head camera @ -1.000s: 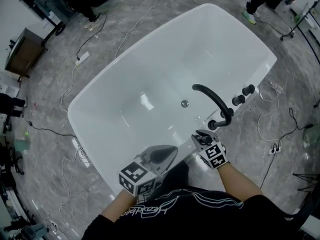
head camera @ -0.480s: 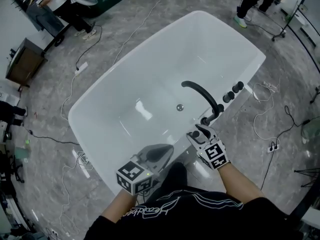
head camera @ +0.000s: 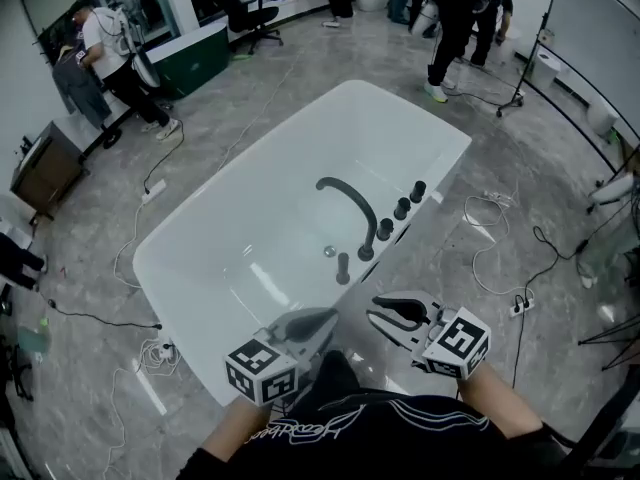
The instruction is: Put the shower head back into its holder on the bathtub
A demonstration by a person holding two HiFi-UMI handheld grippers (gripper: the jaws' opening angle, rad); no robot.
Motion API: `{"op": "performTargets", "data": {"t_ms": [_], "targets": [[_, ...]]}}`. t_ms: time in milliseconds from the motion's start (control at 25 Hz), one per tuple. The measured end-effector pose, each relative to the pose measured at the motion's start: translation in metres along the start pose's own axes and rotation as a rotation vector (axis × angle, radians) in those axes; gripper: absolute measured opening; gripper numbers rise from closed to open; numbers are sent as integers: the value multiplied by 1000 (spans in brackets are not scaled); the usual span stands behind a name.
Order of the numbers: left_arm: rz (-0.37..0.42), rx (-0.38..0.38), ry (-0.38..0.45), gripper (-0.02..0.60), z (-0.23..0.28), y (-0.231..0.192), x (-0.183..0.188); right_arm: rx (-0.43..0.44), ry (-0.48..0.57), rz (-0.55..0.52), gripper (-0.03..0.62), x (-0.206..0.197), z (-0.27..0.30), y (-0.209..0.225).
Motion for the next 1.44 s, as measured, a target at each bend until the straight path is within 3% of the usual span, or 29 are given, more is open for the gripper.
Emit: {"op": "performTargets", "data": {"t_ms": [200, 440, 680, 1000, 1440], "targets": [[105, -26, 8, 5, -15, 66, -1, 29, 63, 123, 29, 24, -54, -41], [197, -40, 24, 5, -25, 117, -11, 20, 75, 44, 20, 25, -85, -83], [235, -47, 20, 5, -31, 143, -20, 22, 105, 62, 17, 29, -101, -99], [181, -44, 13, 5, -32, 155, -32, 16, 119, 77, 17, 23, -115, -109], [212, -61, -4, 5, -25, 180, -35, 4, 137, 87, 14, 23, -138, -117]]}}
Point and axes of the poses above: the fingertips, and each gripper's own axes: z forward along the fingers, y to its right, x out of its top, the point moved 4 cm from there along -z, backward along the fingers, and after that the axes turned 8 degrees about -z, right-handed, at the moved point
